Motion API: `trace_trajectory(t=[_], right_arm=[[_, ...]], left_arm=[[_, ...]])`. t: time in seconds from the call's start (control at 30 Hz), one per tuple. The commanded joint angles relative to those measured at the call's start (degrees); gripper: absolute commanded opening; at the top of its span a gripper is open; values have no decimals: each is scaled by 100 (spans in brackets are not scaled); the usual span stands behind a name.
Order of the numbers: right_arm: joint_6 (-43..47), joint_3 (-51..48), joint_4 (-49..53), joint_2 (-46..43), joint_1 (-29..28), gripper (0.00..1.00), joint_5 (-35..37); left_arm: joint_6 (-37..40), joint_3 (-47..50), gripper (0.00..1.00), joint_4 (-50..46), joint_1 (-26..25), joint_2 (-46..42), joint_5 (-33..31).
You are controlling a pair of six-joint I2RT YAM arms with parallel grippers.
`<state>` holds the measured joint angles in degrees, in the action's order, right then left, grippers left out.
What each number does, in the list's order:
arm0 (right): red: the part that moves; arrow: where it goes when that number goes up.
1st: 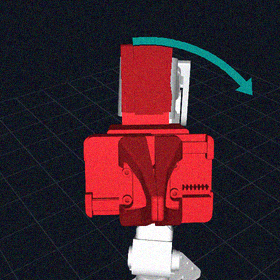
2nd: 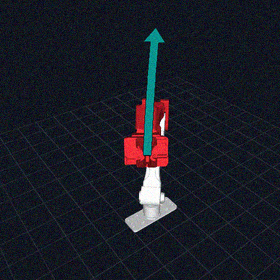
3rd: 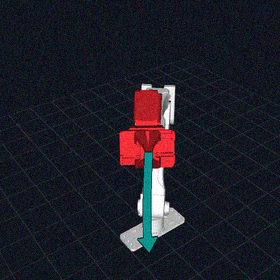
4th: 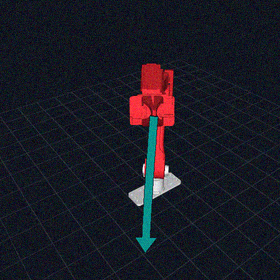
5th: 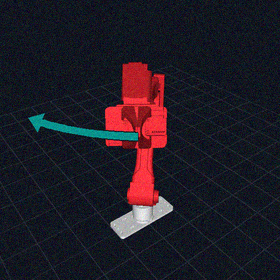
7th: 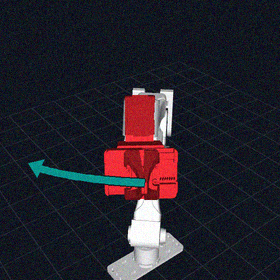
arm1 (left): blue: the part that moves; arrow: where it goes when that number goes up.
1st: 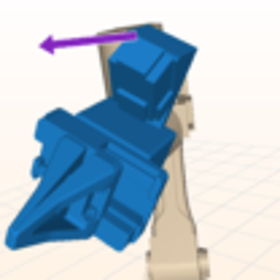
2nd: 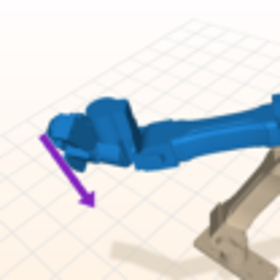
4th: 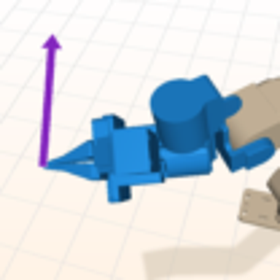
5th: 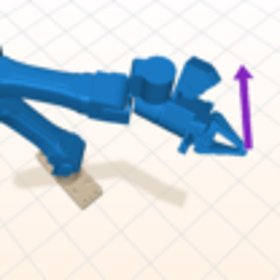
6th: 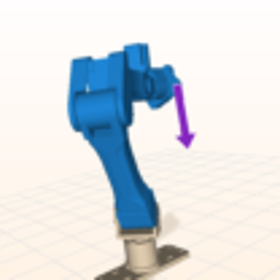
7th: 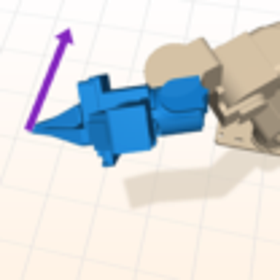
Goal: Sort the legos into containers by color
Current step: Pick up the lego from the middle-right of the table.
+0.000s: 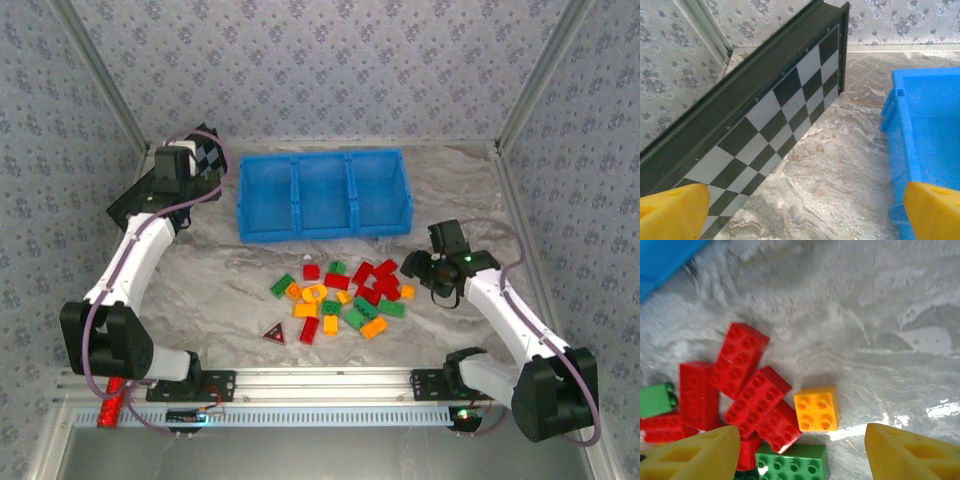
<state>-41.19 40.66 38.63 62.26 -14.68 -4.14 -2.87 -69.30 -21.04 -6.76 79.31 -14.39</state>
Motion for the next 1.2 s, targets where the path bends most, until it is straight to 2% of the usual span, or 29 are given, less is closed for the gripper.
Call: trace_trajectory(t=[0.0,0.3,0.57,0.8,1.0,1.17], right_arm=[[22,-141,-180,187,-105,67,-131],[702,76,-392,1306,-106,60,-222],[831,125,-580,1873,-140,52,7],[919,176,-695,2334,-173,40,63],[1201,474,-223,2404,-148,30,54],[1526,1726,714,2171,-113,30,285]], left_arm=[[-31,77,99,-102,0,43,228],[102,285,99,-29,-61,-54,42],[157,314,99,-22,-88,-101,-107],[173,316,99,5,-109,-43,-99],[233,290,99,-9,-106,-27,-116],[350,207,99,-77,-109,64,75]])
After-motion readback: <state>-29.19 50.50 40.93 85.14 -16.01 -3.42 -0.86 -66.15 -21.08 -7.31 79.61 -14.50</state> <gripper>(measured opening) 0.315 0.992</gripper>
